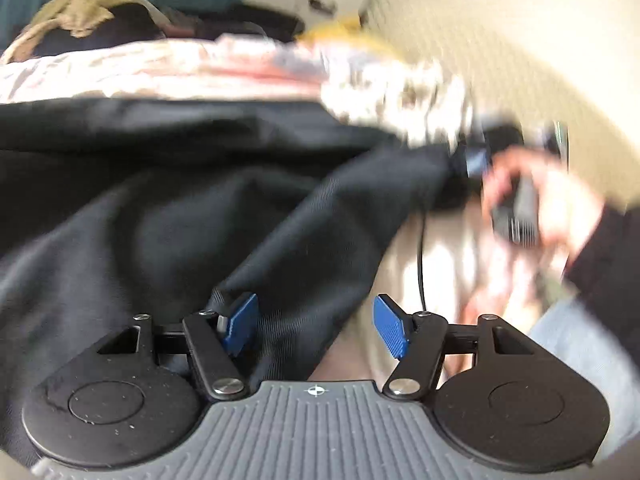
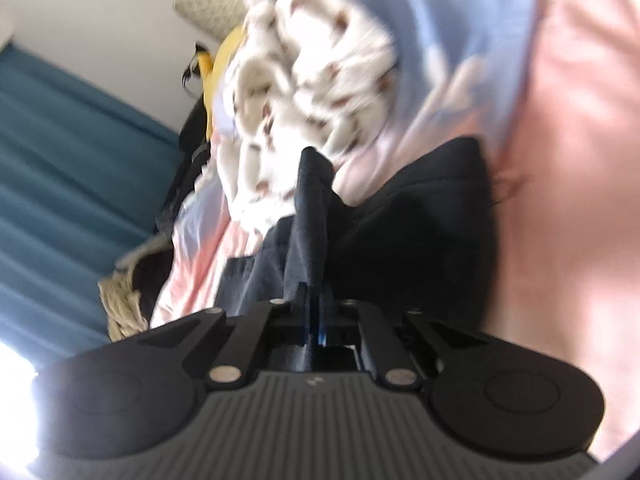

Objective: Fold clothes

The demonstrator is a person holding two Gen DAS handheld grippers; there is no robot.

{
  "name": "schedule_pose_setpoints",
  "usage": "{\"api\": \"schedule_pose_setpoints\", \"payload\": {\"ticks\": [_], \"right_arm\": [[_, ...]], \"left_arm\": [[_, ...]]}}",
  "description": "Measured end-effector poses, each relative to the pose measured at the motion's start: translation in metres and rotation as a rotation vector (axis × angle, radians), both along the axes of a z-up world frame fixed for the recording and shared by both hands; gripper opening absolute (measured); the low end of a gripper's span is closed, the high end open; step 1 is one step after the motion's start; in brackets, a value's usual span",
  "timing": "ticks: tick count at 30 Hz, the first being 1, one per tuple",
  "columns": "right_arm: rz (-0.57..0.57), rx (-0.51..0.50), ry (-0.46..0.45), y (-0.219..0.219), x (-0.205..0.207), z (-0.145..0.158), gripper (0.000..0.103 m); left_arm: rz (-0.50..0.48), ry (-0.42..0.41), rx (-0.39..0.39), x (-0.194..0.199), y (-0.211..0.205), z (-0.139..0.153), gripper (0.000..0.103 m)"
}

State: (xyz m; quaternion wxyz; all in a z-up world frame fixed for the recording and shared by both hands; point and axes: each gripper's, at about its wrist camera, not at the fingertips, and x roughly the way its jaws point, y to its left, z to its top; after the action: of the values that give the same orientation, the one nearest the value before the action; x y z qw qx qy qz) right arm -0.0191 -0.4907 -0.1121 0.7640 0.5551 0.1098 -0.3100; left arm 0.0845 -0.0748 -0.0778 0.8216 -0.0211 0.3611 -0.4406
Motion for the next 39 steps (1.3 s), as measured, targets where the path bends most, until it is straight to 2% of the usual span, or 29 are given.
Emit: {"api": "schedule_pose_setpoints", "payload": {"ticks": [3,5,8,9,10,12,15,18,21,22,23,24,26,28,31,33,34,37,39], "right_arm": [[-0.049,0.04,-0.008,0.0,-0.035,0.006,0.005],[-0.078,0.109,-0.023,-0.006,-0.049,-0.001,0.005],[-0.11,0.222,-0.005,-0.016,-0.051,-0.019,0.011],[-0.113,0.245,0.001,-0.019,-0.049,-0.024,0.007],[-0.097,0.219,0.007,-0.02,-0.043,-0.022,0.005],[-0.039,0.085,0.051,-0.018,-0.025,-0.002,0.004],[0.075,-0.089,0.02,-0.008,0.007,0.044,0.004],[0.17,-0.198,-0.117,0.009,0.032,0.111,0.004],[0.214,-0.407,-0.354,0.037,0.02,0.176,0.004],[0.225,-0.47,-0.399,0.045,0.011,0.192,0.004],[0.221,-0.478,-0.384,0.047,0.002,0.196,0.004],[0.219,-0.453,-0.341,0.045,-0.006,0.193,0.004],[0.206,-0.354,-0.176,0.028,-0.021,0.166,0.004],[0.171,-0.195,-0.004,0.002,-0.041,0.125,0.004],[0.105,0.055,0.191,-0.035,-0.081,0.057,0.004],[0.094,0.138,0.238,-0.046,-0.103,0.027,0.004],[0.103,0.146,0.245,-0.048,-0.11,0.018,0.004],[0.116,0.14,0.221,-0.051,-0.118,0.01,0.005],[0.127,0.108,0.226,-0.054,-0.115,0.013,0.006]], "left_arm": [[0.062,-0.026,-0.03,-0.005,0.019,0.02,0.068],[0.088,-0.041,-0.053,-0.01,0.032,0.029,0.068],[0.126,-0.063,-0.089,-0.018,0.051,0.043,0.069],[0.137,-0.071,-0.1,-0.019,0.055,0.046,0.069],[0.151,-0.075,-0.106,-0.016,0.057,0.046,0.069],[0.191,-0.077,-0.108,-0.007,0.059,0.045,0.069],[0.254,-0.049,-0.113,0.005,0.061,0.039,0.069],[0.311,-0.031,-0.13,0.009,0.077,0.041,0.069],[0.345,-0.051,-0.17,0.007,0.092,0.049,0.069],[0.351,-0.059,-0.18,0.005,0.094,0.051,0.069],[0.354,-0.065,-0.187,0.004,0.096,0.053,0.069],[0.357,-0.07,-0.193,0.003,0.097,0.055,0.069],[0.36,-0.073,-0.199,0.002,0.099,0.058,0.069],[0.357,-0.073,-0.203,-0.001,0.101,0.059,0.069],[0.354,-0.073,-0.197,-0.002,0.1,0.061,0.069],[0.364,-0.068,-0.196,-0.002,0.102,0.063,0.07],[0.376,-0.061,-0.194,-0.001,0.105,0.065,0.07],[0.429,-0.053,-0.192,-0.002,0.129,0.08,0.075],[0.483,-0.057,-0.215,-0.003,0.162,0.095,0.086]]}}
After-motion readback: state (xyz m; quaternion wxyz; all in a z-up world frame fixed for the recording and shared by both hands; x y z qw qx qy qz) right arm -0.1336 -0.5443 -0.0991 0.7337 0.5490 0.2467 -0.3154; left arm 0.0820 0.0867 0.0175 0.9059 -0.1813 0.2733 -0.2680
